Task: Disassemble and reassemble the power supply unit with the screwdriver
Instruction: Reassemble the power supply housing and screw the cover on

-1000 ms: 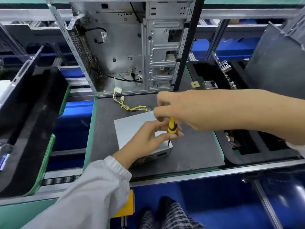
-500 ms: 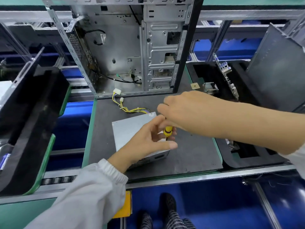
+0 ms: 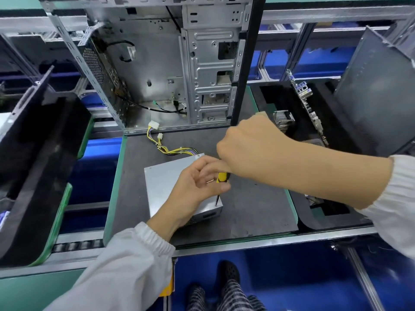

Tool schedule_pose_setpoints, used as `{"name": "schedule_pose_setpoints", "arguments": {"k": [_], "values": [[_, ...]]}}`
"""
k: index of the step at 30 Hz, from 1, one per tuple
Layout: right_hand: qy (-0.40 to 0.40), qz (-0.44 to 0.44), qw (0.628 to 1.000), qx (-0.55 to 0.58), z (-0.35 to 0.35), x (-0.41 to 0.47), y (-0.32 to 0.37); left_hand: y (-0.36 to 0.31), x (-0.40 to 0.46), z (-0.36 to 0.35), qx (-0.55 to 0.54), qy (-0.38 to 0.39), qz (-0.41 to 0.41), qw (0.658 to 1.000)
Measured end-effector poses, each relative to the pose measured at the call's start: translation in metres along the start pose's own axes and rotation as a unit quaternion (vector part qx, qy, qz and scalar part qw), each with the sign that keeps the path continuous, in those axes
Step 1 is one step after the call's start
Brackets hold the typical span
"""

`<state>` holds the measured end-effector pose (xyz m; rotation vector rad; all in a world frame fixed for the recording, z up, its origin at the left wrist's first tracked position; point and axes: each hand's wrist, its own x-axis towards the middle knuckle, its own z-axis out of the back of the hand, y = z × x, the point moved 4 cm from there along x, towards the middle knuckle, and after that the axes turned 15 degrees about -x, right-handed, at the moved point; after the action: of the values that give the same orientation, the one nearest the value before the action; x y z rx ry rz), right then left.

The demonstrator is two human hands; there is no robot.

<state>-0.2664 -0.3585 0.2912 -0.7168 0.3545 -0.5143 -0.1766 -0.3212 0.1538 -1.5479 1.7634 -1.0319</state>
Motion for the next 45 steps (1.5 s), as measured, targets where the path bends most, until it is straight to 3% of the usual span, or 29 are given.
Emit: {"name": "schedule_pose_setpoints", "arguments": {"k": [2,6,9,13,16,18,20,24,29,34,39,42,45], "values": [[-0.002,0.008,0.999,0.032,-0.002,-0.002,0.002,0.003,0.002,-0.001,-0.011,-0.014,0.000,1.000],[0.016,0.139,0.979,0.150,-0.007,-0.010,0.006,0.002,0.000,-0.002,-0.063,0.025,0.023,0.997],[0.026,0.087,0.991,0.103,-0.008,-0.005,0.007,0.006,-0.004,-0.007,-0.108,0.040,0.023,0.993],[0.000,0.023,0.997,0.067,-0.007,-0.005,0.004,0.015,-0.003,-0.008,-0.074,-0.005,0.002,0.997],[-0.018,0.114,0.979,0.168,-0.008,-0.011,0.003,0.019,-0.004,-0.005,-0.044,0.010,0.040,0.998],[-0.002,0.144,0.978,0.150,-0.008,-0.010,0.005,0.019,-0.004,-0.004,-0.042,0.038,0.052,0.997],[0.019,0.092,0.991,0.095,-0.013,-0.007,0.010,0.018,-0.004,-0.007,-0.078,0.054,0.035,0.995],[0.035,0.006,0.997,0.067,-0.020,-0.006,0.007,0.026,-0.002,-0.006,-0.091,-0.019,0.017,0.996],[0.041,0.122,0.978,0.164,-0.028,-0.017,0.007,0.023,-0.002,-0.007,-0.069,0.033,0.063,0.995],[0.003,0.120,0.990,0.069,-0.014,-0.009,0.006,0.017,-0.001,-0.004,-0.123,0.048,0.019,0.991],[0.028,0.082,0.993,0.082,-0.020,-0.004,0.001,0.027,-0.002,-0.002,-0.100,0.038,0.068,0.992],[0.018,0.129,0.978,0.163,-0.019,-0.006,0.007,0.029,-0.002,-0.002,-0.110,0.052,0.088,0.989],[0.011,0.153,0.978,0.141,-0.014,-0.006,0.004,0.027,-0.001,0.002,-0.119,0.065,0.105,0.985]]}}
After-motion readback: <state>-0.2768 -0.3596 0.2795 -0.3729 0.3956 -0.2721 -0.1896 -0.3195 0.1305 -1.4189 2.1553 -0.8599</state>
